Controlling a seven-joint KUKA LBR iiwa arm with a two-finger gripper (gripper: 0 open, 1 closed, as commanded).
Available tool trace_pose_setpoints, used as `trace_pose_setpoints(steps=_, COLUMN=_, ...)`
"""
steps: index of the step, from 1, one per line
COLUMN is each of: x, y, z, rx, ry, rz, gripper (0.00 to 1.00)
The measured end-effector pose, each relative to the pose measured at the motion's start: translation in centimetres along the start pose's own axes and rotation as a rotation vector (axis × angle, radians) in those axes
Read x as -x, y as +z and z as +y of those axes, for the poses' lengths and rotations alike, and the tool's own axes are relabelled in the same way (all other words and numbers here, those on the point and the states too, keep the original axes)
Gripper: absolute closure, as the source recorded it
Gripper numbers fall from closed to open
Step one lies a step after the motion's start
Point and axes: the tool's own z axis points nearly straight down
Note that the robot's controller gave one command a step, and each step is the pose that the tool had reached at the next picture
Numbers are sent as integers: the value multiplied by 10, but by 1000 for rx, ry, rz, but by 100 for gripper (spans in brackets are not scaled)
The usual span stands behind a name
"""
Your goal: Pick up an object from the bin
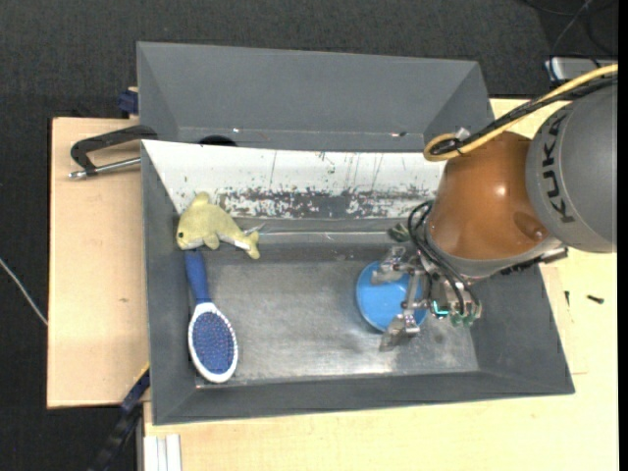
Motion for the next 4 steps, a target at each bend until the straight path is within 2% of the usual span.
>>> trace_pose_setpoints(steps=1, x=16, y=57, z=-6, rx=2, ry=227, rz=-9, gripper=0)
trace_pose_setpoints(steps=4, x=20, y=52, z=-5, rx=1, ry=226, rz=-12, gripper=0)
